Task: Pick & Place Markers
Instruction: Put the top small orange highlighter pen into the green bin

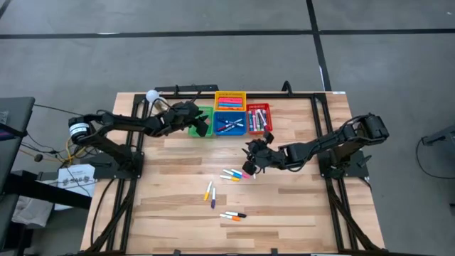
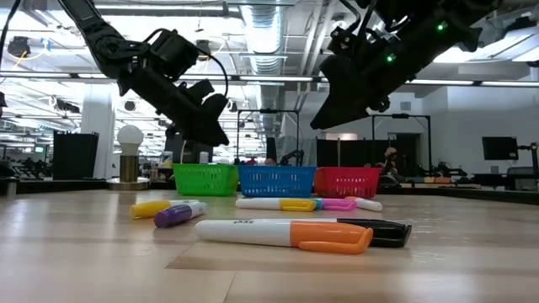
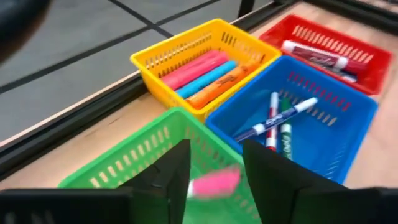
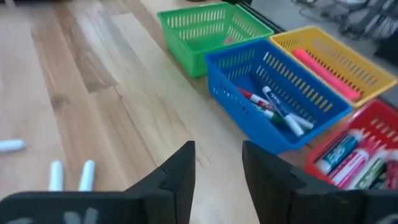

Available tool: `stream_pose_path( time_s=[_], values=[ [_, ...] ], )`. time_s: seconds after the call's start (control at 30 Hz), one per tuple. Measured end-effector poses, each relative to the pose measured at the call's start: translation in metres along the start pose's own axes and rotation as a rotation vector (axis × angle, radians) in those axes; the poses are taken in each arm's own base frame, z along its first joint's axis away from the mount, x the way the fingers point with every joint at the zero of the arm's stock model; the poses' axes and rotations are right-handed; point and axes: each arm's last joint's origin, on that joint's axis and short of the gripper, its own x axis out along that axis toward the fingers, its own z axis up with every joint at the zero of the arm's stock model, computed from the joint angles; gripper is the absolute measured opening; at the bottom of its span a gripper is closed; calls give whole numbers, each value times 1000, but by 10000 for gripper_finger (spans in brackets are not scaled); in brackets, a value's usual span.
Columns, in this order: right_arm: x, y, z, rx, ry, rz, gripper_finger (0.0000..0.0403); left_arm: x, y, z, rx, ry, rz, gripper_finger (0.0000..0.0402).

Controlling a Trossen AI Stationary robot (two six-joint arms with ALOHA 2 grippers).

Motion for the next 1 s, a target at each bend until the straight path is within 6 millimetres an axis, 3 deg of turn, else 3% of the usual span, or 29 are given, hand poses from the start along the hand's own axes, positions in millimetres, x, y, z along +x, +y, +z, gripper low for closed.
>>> stream_pose_path(
  time_s=[0.2,0.33,0.57,0.73,0.87,1.0],
  values=[
    [0,-2,-9,107,97,16,136,-19,-12,8,22,-8,-81,167],
    [-5,-2,-20,197,181,-22,127,-51,-37,5,76,-15,-226,168],
    [-16,10,-28,290,189,-25,106,-128,-95,-47,75,-182,-633,168],
    [-14,13,-34,391,210,-50,99,-173,-115,-83,10,-318,-791,168],
    [-2,15,-41,405,270,-104,98,-190,-127,-100,42,-356,-774,168],
    [16,19,-40,419,342,-124,98,-189,-136,-105,73,-369,-734,168]
  ],
)
